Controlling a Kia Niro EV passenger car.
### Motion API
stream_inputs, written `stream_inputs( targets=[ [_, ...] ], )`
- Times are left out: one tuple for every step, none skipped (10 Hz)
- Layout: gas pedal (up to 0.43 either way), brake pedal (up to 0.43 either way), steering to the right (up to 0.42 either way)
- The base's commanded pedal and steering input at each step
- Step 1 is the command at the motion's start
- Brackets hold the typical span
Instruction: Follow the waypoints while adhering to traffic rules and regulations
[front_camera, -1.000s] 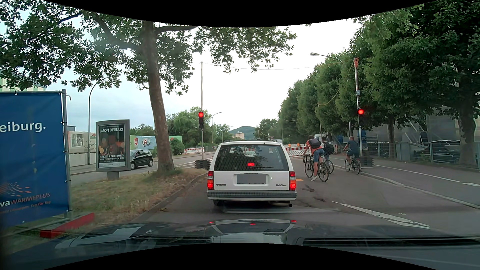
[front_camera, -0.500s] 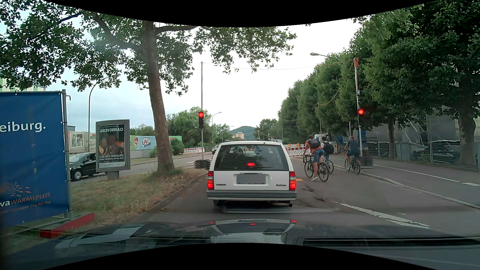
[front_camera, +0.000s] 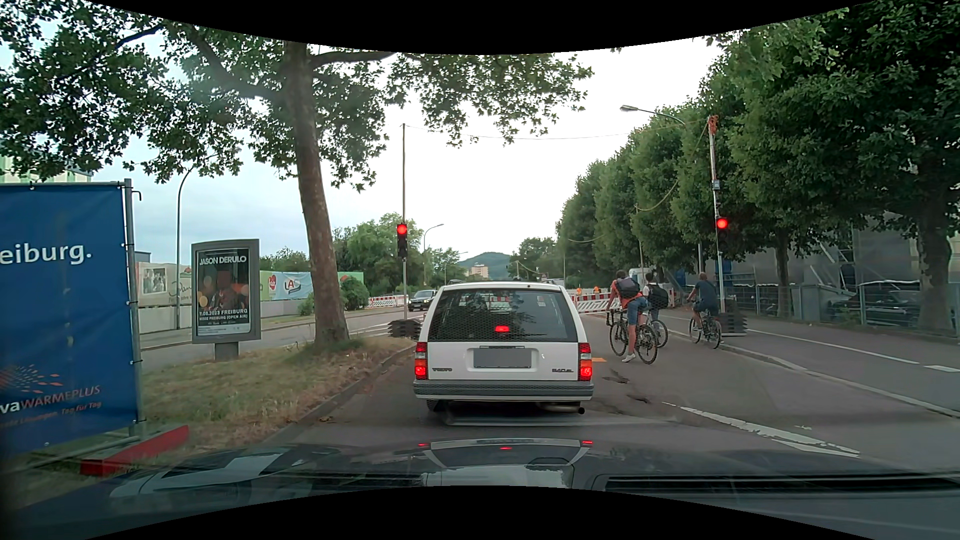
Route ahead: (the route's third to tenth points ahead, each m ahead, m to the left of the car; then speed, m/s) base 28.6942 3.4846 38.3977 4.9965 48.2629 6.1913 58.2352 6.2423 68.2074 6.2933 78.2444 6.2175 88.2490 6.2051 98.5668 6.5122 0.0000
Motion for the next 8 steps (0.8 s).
stream_inputs(
  targets=[
    [0.0,0.262,0.006],
    [0.0,0.262,0.006],
    [0.0,0.262,0.006],
    [0.0,0.262,0.006],
    [0.0,0.262,0.006],
    [0.0,0.262,0.006],
    [0.0,0.262,0.006],
    [0.0,0.262,0.006]
  ],
)
